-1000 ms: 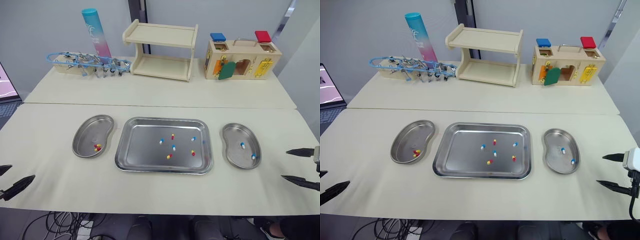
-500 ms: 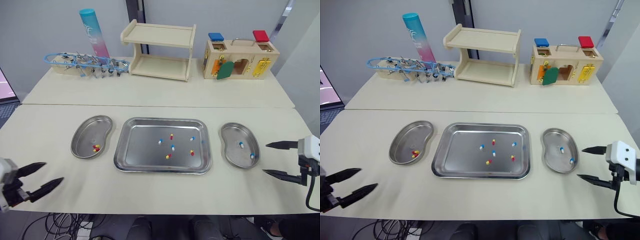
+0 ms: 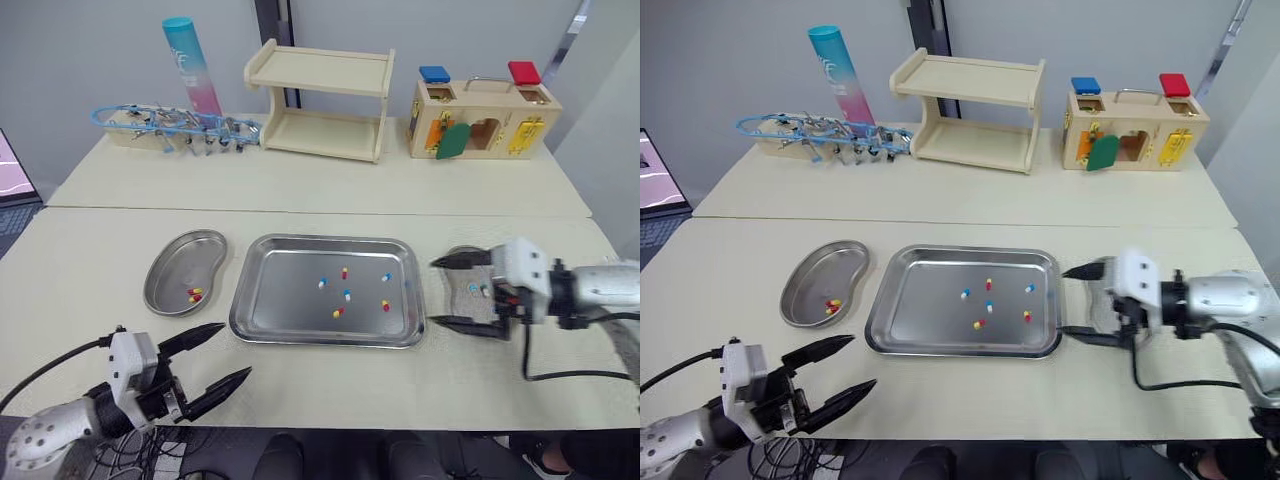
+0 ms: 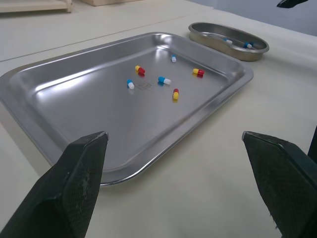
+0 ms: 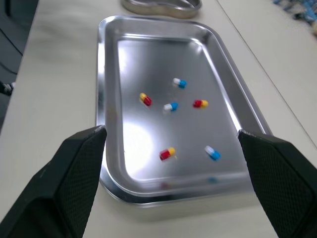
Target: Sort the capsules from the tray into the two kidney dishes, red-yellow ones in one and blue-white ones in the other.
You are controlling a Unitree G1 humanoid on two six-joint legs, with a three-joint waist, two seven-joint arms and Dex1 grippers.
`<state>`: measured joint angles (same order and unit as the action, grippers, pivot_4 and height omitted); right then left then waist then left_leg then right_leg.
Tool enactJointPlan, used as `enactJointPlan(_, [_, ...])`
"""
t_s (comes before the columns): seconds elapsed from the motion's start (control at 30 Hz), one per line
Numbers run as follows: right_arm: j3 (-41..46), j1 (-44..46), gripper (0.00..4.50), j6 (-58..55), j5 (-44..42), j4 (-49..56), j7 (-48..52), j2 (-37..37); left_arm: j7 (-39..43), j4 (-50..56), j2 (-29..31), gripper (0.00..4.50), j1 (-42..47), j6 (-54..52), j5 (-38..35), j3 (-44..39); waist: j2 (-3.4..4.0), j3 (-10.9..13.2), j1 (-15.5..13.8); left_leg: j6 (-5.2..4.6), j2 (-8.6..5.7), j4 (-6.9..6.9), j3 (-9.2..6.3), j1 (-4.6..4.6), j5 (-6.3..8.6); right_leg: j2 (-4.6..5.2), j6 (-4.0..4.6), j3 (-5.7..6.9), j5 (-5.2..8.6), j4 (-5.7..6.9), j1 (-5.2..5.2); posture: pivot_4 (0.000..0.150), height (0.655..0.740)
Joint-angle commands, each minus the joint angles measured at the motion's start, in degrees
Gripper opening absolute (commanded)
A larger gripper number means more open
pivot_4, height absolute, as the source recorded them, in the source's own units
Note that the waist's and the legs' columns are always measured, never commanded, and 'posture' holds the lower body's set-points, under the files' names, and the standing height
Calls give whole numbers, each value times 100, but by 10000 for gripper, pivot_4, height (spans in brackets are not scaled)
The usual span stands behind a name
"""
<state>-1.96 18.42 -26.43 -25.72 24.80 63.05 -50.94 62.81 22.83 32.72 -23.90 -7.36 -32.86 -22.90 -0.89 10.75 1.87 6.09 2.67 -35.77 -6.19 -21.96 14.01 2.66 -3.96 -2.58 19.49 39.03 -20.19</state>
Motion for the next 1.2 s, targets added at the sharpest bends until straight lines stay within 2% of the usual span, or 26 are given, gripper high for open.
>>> enactJointPlan(0.03, [-739, 749, 44517, -583, 327, 59, -484, 478, -132, 76, -33, 45000, 6, 118, -33, 8, 0, 0, -1, 0, 0, 0, 0, -1, 0, 0, 0, 0, 0, -2, 0, 1500, 7400])
enactJointPlan(0.1, [-1119, 1106, 44517, -826, 541, -40, -679, 780, -159, 98, -16, 45000, -10, 105, -53, 25, 0, 0, 2, 0, 0, -1, -1, 1, 0, 0, 0, 0, 0, 0, -2, 1500, 7400])
enactJointPlan(0.13, [-1334, 1256, 42860, -911, 666, -95, -737, 919, -172, 115, -12, 45000, -18, 102, -61, 26, 0, 0, 3, 0, 0, 1, -2, 0, 0, 0, 0, 2, 0, 1, -4, 1500, 7400])
enactJointPlan(0.2, [-1667, 1501, 38538, -1089, 867, -260, -892, 1192, -194, 141, -8, 45000, -28, 104, -70, 30, -2, -1, -6, 0, 0, 1, -3, -3, 0, 0, 0, 3, 0, 0, -5, 1500, 7400])
enactJointPlan(0.3, [-2215, 1966, 28766, -1362, 1352, -810, -1421, 1938, -237, 170, -1, 45000, -43, 113, -79, 27, -5, -3, 4, 0, 0, 0, -4, -4, 0, 0, 1, 3, 0, 1, -8, 1500, 7400])
enactJointPlan(0.5, [-2799, 2370, 28766, -1620, 2046, -1685, -2159, 2981, -237, 163, 4, 45000, -30, 195, -43, 70, -5, -3, 6, 0, 0, 1, -6, -5, 0, -1, 1, 5, 0, 5, -12, 1500, 7400])
enactJointPlan(0.7, [-2873, 2509, 28766, -1532, 2411, -2395, -2535, 3598, -226, 85, 1, 45000, 11, 282, -7, 142, -5, -3, 12, 0, 0, 2, -6, -5, 0, -1, 2, 5, 0, 7, -14, 1500, 7400])
enactJointPlan(0.93, [-2727, 2600, 28766, -1474, 2593, -3093, -2792, 4037, -196, -20, -27, 45000, 46, 411, 56, 251, -5, -3, 39, 0, 1, 4, -6, -5, 0, -1, 2, 5, 0, 8, -17, 1500, 7400])
enactJointPlan(1.2, [-2652, 2468, 28766, -1319, 2768, -3417, -2896, 4085, -224, -88, -66, 45000, -6, 575, 93, 327, -4, -3, 59, -1, 1, 5, -5, -6, 0, -2, 2, 4, 0, 9, -20, 1500, 7400])
